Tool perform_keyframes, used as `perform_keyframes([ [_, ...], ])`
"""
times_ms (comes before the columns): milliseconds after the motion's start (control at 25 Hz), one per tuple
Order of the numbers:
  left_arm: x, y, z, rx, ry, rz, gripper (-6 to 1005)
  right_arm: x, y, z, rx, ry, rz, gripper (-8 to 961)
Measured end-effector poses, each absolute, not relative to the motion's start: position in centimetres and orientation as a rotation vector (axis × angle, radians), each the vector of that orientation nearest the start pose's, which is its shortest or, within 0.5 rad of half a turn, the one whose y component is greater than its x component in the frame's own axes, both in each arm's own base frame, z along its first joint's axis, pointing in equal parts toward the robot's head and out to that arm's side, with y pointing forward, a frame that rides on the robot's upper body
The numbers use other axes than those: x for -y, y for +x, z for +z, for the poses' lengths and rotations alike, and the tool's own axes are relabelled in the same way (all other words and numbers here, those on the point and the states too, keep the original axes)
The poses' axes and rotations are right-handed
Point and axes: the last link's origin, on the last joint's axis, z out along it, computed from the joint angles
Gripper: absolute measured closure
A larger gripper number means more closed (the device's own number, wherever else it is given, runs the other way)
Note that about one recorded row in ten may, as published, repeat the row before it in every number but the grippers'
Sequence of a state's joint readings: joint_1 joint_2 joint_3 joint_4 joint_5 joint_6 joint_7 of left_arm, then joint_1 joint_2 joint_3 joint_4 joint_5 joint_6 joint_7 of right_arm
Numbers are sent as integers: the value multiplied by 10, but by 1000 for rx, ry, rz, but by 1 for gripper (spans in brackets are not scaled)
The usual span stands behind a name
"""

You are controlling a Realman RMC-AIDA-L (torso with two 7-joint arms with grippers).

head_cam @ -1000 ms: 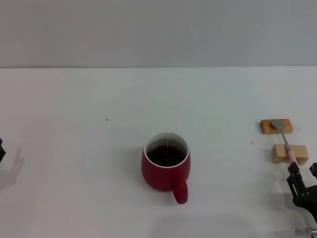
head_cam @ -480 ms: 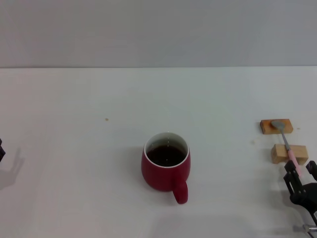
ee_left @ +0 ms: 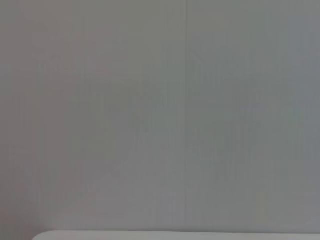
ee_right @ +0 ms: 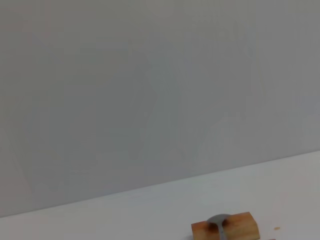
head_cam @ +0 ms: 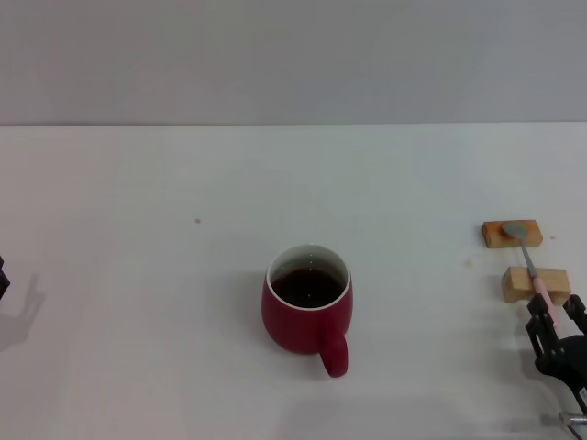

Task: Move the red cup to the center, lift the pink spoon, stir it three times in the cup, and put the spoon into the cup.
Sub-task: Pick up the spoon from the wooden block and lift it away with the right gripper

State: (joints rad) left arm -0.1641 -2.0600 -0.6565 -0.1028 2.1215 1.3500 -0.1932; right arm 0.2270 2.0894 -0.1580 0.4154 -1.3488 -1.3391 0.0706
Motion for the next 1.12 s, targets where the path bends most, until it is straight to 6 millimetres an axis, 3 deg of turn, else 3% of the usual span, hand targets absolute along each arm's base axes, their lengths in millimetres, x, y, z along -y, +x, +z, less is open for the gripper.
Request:
perform_keyframes([
  [640,-223,-398,7,626,-1475,-590,147,-207,344,-81,-871,-1592,699,505],
  [840,-222,-399,7,627,-1475,-589,147,-206,344,-81,-870,-1594,698,631],
  [1120,-222,-399,7,627,-1474,-589,147,-206,345,-83,-878,-1600,690,642],
])
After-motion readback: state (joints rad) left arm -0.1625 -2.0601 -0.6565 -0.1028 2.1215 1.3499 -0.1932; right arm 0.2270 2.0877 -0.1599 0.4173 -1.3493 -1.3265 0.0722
